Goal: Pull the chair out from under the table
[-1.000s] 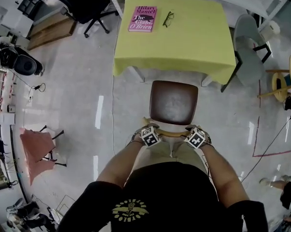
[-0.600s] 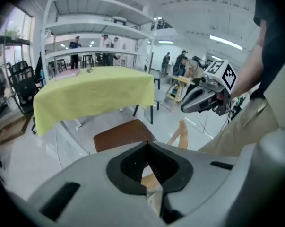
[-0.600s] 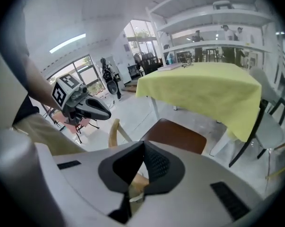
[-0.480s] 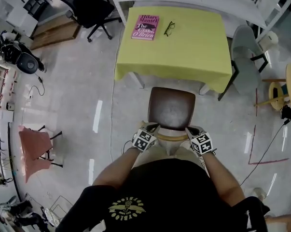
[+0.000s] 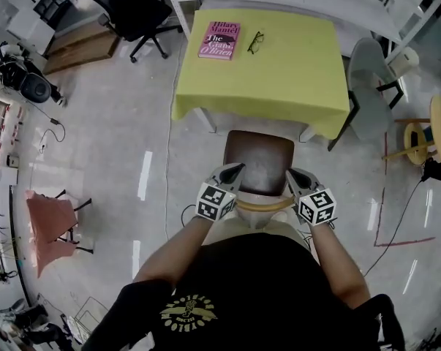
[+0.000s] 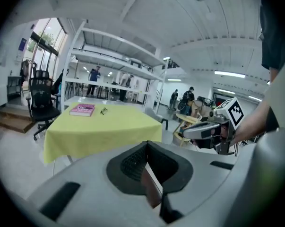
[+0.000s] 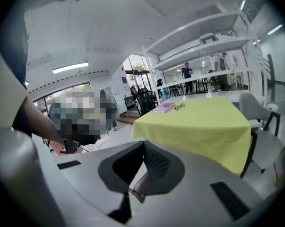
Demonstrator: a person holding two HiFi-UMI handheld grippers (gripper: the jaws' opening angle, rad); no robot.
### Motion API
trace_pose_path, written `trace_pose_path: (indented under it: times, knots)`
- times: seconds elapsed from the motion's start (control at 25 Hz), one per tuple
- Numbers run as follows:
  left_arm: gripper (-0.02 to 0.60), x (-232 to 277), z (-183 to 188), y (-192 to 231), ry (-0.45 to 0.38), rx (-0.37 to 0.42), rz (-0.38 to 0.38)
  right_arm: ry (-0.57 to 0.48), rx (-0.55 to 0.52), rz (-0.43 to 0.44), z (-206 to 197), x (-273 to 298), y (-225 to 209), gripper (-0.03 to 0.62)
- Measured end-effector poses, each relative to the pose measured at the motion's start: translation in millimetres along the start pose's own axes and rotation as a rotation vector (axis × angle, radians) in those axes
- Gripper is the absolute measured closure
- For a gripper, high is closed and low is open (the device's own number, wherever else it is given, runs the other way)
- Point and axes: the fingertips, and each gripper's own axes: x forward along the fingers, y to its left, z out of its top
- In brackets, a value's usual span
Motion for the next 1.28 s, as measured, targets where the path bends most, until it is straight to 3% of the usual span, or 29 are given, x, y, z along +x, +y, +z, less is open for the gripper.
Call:
trace_pose_path:
  times: [0.2, 0.44, 0.72, 1.28]
  knots:
    - [0.572, -13.9, 57.3, 4.4, -0.102, 0.019, 0.018, -0.122, -0.034, 0.0, 61.8, -7.9, 8.3, 0.583]
    - [0.572, -33.1, 112.2, -2.1, -0.205, 0.036, -0.029, -0.215, -0.046, 0.016, 111.8, -14.8, 21.2, 0.583]
    - [0.572, -42.0, 151.7, -16.4, -0.254, 0.078, -0.061, -0.254, -0.115, 0.014, 146.6, -34.2, 29.5, 0.583]
    - [0.572, -69.0, 228.2, -31.1, -0.41, 0.143, 0.005, -0.333, -0.293, -0.019, 219.2, -84.1, 24.5, 0.583]
